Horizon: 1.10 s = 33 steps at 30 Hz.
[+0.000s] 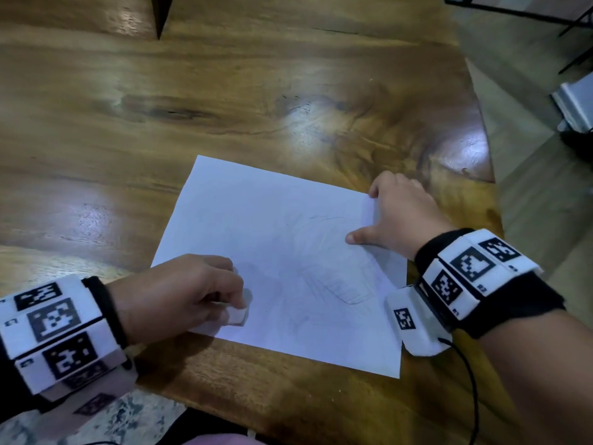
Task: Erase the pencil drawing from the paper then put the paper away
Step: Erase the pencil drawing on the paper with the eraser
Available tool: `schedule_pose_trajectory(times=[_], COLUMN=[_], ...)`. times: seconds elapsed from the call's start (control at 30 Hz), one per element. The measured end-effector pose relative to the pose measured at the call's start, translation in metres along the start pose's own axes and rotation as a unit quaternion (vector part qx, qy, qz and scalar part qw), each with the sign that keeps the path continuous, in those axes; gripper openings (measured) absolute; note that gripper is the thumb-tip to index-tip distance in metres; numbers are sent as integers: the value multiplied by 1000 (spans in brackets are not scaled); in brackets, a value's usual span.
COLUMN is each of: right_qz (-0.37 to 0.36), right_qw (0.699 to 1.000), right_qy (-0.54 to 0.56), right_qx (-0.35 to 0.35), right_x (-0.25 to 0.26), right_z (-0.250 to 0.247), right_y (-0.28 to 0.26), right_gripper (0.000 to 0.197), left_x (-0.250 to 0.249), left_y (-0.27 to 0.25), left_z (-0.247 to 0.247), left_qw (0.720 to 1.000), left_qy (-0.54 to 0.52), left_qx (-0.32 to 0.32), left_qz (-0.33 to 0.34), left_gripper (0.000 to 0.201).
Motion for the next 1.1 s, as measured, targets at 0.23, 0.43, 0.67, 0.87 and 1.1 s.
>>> schedule_pose_trajectory(times=[0.23, 0.43, 0.67, 0.87, 1.1], right_qz=[-5, 73, 41, -8, -24], right_qw=[999, 995, 995, 989, 993], right_qy=[21, 54, 92, 138, 99], right_qx=[-33, -43, 3, 45, 63], right_x=[-1, -29, -18, 2, 16], right_z=[-2, -1, 6, 12, 22], right_y=[-5, -9, -11, -22, -25], right_gripper=[72, 82, 60, 24, 24], left_x=[-1, 1, 8, 16, 8], left_y=[-1, -14, -23, -46, -33], left_z=[-4, -18, -15, -8, -25], left_qw=[1000, 997, 998, 998, 998], left_qy=[25, 30, 35, 47, 43], left_qx=[-5, -65, -33, 1, -47], left_qz=[0, -12, -40, -43, 2], left_gripper=[10, 51, 41, 35, 39])
Point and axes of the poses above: each hand's wrist, its own y-axis towards the middle knuckle, its own z-axis out of the palm, x = y × z, the point moved 8 cm from there along y, towards the middle knuckle, and after that the axes turned 11 degrees about z, right-handed, at the moved point
